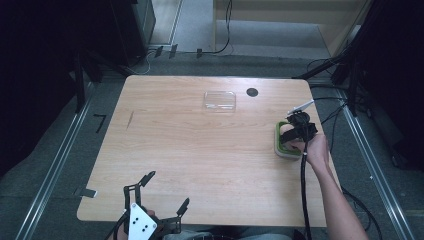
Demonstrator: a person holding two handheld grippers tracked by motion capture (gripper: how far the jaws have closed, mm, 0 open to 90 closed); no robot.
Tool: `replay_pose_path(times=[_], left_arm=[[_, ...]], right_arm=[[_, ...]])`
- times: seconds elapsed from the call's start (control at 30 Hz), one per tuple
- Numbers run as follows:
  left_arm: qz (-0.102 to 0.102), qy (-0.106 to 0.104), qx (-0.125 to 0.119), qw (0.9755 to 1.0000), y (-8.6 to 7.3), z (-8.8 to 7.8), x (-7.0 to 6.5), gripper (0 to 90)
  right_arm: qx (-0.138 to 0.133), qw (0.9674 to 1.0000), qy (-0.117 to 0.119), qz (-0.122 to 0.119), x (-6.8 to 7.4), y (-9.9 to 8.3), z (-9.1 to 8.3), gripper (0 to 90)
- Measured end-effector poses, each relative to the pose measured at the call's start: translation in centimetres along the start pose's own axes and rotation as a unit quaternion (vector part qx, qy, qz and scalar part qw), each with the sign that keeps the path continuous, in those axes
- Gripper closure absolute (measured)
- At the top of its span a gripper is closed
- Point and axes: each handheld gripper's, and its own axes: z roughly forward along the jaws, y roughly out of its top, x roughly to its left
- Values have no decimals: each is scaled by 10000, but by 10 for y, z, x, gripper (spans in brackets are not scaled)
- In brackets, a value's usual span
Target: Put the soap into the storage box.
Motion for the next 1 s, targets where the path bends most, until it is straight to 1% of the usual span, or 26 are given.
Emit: replay_pose_path(times=[0.13,0.17,0.4,0.8,1.0], left_arm=[[-1,-1,-4,10000,0,0,0,0],[0,1,-2,10000,0,0,0,0],[-1,1,0,10000,0,0,0,0],[-1,13,7,10000,0,0,0,0],[4,15,7,10000,0,0,0,0]], right_arm=[[-25,10000,-14,39,-3,0,2,336],[-11,10000,11,39,-4,0,4,336],[19,10000,-26,50,-6,1,7,336],[61,9999,-52,-144,-7,4,13,336],[67,9999,-22,-155,-8,4,15,336]])
